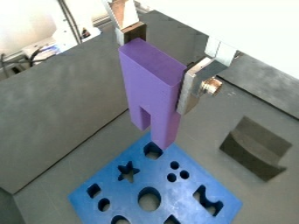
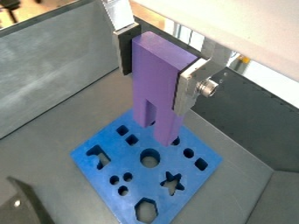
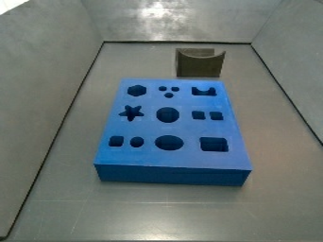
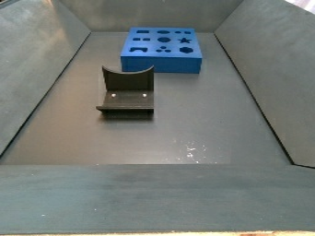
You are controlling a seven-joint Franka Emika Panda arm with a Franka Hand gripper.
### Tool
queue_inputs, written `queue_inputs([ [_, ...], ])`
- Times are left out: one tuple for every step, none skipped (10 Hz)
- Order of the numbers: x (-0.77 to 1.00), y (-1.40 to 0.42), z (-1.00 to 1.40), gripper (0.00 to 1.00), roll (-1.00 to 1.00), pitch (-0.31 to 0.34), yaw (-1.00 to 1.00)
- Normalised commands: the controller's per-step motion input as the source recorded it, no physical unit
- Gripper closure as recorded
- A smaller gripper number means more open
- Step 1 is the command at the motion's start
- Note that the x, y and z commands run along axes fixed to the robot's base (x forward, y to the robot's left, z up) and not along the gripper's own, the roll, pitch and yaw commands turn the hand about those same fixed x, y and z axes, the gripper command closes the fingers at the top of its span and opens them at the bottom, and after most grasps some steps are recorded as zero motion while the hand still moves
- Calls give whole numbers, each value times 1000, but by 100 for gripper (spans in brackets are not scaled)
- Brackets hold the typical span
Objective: Pick up the double-square object. Move to above the board. Insert the double-square object.
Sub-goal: Insert the double-square object.
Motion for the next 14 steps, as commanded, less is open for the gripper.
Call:
queue_inputs([
  [0, 0, -20, 100, 0, 0, 0],
  [0, -9, -109, 100, 0, 0, 0],
  [40, -83, -189, 100, 0, -134, 80],
  [251, -111, -163, 100, 0, -129, 111],
  [331, -103, -154, 100, 0, -117, 100],
  [383, -111, -160, 100, -20, -106, 89],
  [426, -97, -154, 100, -37, -114, 86],
  [394, -77, -134, 100, -46, -166, 89],
  [351, -34, -111, 100, -46, -146, 80],
  [3, -9, -60, 100, 0, 0, 0],
  [269, 0, -354, 100, 0, -17, 0],
  [383, 0, -454, 100, 0, -123, 0],
  [391, 0, -506, 100, 0, -169, 0],
  [409, 0, -569, 100, 0, -211, 0],
])
